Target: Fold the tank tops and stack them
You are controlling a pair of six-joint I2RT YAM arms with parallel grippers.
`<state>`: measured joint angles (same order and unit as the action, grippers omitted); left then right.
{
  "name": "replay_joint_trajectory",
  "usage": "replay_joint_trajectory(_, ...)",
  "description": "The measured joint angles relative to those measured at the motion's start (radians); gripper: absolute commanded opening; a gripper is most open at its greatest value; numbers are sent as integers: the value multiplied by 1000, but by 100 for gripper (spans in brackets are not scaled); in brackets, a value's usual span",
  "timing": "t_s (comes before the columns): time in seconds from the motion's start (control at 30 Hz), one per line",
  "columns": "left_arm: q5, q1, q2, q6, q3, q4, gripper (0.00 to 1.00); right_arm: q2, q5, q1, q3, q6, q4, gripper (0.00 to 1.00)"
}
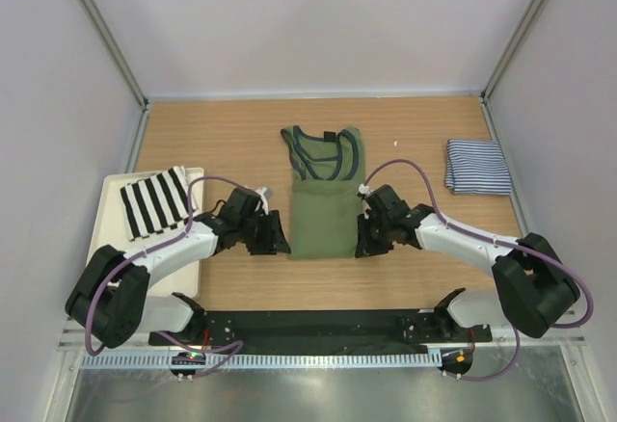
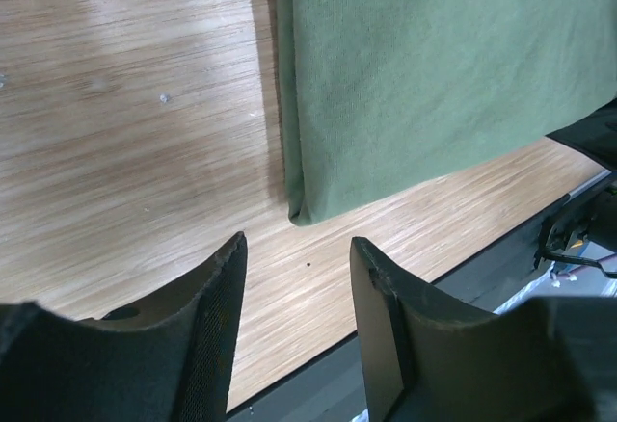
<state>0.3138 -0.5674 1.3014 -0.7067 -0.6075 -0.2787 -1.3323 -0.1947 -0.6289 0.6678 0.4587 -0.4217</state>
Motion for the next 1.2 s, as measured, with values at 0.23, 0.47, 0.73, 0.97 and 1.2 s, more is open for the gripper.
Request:
replay_joint_trajectory(0.23,2,-29,43,0,14,68,49,21,-17,0,-16,4,2,19)
replay_joint_trajectory(0.47,10,-90,144,-21,1,135,17,23,-29,0,-24,8,3,18)
replay_joint_trajectory(0.73,6,-123,108,-45,0,102,0,90,-63,0,-27,25,-30,3)
replay_joint_trajectory(0.97,-13,-175,-184,-95,-3,-26,0,289,-104,-3,-23,61,-134,1)
replay_joint_trajectory(1.2,-26,-241,-420,-174,-17,-126,0,502,-163,-3,54,94,-241,1)
